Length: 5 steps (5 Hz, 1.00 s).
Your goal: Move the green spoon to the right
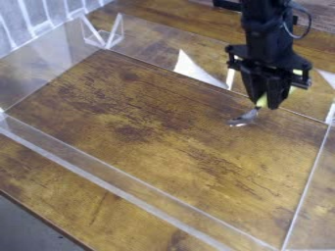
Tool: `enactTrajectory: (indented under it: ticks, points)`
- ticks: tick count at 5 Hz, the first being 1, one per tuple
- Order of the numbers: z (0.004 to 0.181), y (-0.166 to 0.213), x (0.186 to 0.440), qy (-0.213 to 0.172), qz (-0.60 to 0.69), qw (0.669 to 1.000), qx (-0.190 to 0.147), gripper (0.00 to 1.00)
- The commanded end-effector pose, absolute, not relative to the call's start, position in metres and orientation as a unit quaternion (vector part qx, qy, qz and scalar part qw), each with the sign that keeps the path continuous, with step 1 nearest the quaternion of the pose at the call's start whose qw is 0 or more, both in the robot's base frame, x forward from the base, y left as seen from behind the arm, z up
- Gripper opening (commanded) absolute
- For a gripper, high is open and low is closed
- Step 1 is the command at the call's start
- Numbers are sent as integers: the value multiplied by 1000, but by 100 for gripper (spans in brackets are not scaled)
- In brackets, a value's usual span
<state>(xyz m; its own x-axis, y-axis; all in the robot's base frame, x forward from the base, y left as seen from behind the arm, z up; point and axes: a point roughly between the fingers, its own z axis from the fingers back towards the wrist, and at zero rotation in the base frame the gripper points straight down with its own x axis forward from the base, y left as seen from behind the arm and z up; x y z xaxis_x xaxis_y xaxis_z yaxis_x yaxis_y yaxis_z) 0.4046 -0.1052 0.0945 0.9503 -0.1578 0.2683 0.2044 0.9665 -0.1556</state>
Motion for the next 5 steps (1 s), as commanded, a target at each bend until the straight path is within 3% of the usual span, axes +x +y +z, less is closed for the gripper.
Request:
enactTrajectory:
  ticks: [1, 2, 4, 5]
  points:
    - [122, -120, 402, -171, -113, 973, -108, 0]
    - [110, -129, 401, -163, -123, 972, -117, 0]
    - [82, -126, 426, -152, -128, 970, -140, 0]
    - [79, -120, 436, -147, -140, 969, -141, 0]
